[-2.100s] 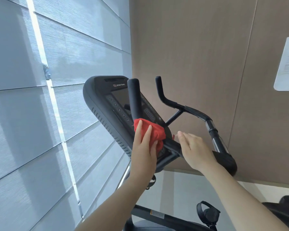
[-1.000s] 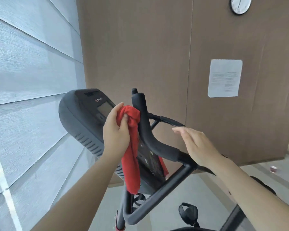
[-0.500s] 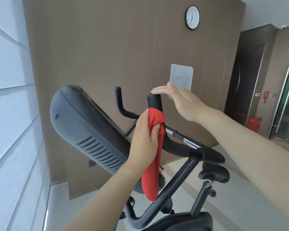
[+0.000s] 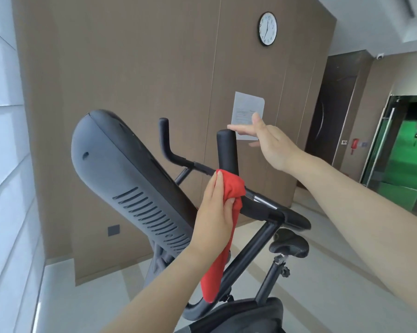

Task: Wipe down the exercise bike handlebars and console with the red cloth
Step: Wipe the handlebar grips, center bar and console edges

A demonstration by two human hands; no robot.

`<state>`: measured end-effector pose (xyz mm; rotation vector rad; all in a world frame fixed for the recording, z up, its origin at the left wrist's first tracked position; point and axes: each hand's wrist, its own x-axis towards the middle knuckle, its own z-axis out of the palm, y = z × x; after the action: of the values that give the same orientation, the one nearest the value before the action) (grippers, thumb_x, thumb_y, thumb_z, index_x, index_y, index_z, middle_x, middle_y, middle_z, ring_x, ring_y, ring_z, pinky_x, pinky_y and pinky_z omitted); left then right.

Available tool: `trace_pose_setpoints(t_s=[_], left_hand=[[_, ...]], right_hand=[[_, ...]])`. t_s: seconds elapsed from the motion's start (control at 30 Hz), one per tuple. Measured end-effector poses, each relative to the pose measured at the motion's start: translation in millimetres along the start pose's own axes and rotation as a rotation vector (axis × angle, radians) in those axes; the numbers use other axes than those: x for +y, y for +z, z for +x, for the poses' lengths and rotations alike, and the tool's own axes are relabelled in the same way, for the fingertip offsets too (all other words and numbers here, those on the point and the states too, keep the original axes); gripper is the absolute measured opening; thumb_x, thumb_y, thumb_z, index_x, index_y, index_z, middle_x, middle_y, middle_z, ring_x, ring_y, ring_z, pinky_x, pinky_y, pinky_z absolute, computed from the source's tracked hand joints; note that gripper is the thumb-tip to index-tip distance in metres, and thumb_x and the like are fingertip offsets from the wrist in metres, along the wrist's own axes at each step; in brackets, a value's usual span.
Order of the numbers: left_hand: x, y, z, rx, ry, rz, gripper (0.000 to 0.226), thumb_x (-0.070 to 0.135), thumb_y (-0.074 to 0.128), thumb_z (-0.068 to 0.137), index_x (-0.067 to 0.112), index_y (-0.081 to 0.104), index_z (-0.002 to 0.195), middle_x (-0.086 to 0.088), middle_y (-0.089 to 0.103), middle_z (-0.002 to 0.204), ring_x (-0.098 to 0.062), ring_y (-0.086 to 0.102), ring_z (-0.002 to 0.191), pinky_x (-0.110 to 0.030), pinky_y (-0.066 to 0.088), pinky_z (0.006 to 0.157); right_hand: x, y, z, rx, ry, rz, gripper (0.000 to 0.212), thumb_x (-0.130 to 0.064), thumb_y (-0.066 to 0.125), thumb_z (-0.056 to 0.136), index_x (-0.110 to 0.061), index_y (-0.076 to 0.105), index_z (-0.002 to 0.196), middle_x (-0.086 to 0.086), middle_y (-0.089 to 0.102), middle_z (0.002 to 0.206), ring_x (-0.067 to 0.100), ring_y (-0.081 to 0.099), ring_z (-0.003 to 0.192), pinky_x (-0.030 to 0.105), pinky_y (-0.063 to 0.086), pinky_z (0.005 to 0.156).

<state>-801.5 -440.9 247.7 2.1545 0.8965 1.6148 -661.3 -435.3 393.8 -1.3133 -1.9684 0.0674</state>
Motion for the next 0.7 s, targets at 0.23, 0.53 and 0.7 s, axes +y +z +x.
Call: trace_pose_setpoints(t_s=[0.23, 0.53, 0.7], left_hand=[[-23, -2, -35, -0.08, 0.053, 0.001, 0.054, 0.0, 0.042, 0.093, 0.013, 0.031, 0.145, 0.0, 0.037, 0.147, -0.004, 0.032, 0.133, -0.021, 0.027, 0.11], [43, -19, 30, -0.111, 0.437, 0.148, 0.049, 0.015, 0.034, 0.091, 0.004, 0.04, 0.139, -0.009, 0.04, 0.143, -0.015, 0.037, 0.129, -0.011, 0.022, 0.107], [61, -11, 80, -0.111, 0.504, 0.289, 0.05, -0.003, 0.048, 0.086, 0.002, 0.043, 0.136, -0.012, 0.046, 0.138, -0.028, 0.048, 0.121, -0.021, 0.031, 0.101]], right_hand=[[7, -6, -27, 0.063, 0.033, 0.118, 0.059, -0.048, 0.005, 0.097, -0.033, 0.056, 0.122, -0.018, 0.053, 0.125, -0.002, 0.044, 0.123, 0.023, 0.04, 0.098], [80, -9, -86, 0.126, 0.282, 0.18, 0.041, -0.045, 0.025, 0.097, -0.032, 0.06, 0.115, -0.011, 0.064, 0.112, 0.006, 0.057, 0.109, 0.029, 0.047, 0.089], [81, -24, -96, 0.185, 0.204, 0.232, 0.03, -0.025, 0.06, 0.088, -0.029, 0.06, 0.117, -0.011, 0.067, 0.109, 0.002, 0.063, 0.098, 0.021, 0.049, 0.088]])
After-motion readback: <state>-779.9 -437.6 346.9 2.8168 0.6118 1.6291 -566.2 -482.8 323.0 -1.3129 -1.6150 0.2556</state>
